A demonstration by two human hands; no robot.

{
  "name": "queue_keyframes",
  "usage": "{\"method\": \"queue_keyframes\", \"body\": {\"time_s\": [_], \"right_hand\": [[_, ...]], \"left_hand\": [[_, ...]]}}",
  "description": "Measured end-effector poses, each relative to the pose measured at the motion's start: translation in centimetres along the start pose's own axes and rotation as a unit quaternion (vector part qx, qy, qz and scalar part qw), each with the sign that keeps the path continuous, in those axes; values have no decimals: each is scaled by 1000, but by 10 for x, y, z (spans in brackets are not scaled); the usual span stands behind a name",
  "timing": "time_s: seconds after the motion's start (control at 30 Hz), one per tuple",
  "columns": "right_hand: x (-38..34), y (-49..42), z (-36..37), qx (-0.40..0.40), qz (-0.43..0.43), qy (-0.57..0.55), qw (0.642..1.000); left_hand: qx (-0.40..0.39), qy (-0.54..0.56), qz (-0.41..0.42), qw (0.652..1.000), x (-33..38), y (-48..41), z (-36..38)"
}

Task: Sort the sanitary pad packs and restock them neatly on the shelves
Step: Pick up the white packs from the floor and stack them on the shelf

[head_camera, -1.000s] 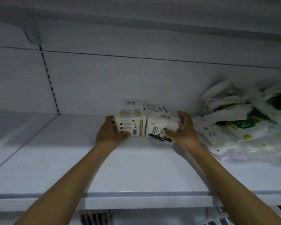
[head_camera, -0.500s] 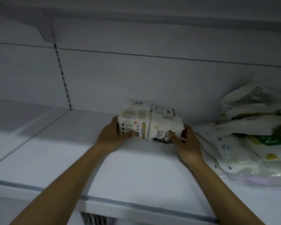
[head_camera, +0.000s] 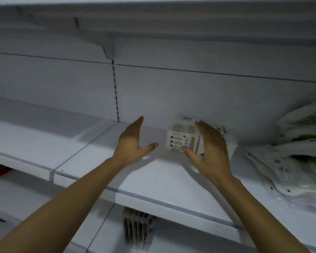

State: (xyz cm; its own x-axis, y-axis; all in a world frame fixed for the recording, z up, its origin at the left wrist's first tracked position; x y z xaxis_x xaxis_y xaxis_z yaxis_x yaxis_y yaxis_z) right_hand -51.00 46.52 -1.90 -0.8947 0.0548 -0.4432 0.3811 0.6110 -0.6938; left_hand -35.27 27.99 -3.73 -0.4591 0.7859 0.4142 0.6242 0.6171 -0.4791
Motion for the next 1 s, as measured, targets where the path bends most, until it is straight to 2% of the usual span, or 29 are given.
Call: {"method": "queue_keyframes", "body": {"time_s": [0.13, 0.37, 0.6, 0.77, 1.0], "right_hand": [[-84, -1, 62, -68, -64, -34, 995], [-268, 45, 206, -174, -168, -158, 957], [-445, 126, 338, -288, -249, -202, 902], [-489, 176, 406, -359, -270, -184, 874], [-487, 199, 503, -485, -262, -134, 823]], "left_hand": [[36, -85, 25, 995, -55, 41, -64], [49, -175, -58, 982, -193, 184, -194], [0, -343, -153, 927, -306, 359, -319], [-101, -385, -233, 887, -366, 439, -348], [-181, -319, -346, 863, -453, 476, -314]]}}
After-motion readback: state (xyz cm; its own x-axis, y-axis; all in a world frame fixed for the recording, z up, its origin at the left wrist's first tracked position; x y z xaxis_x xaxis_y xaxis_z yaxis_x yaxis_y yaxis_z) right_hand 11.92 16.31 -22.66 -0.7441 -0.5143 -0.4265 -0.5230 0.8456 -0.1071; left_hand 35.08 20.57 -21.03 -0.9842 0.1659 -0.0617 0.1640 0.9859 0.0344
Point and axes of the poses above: each hand's wrist, its own y-axis away from the middle knuckle, its own z-axis out of the palm, x = y × z, the point moved 3 cm from there along -y, towards the middle knuckle, and after that the axes turned 8 degrees about -y, right-handed, at the moved point
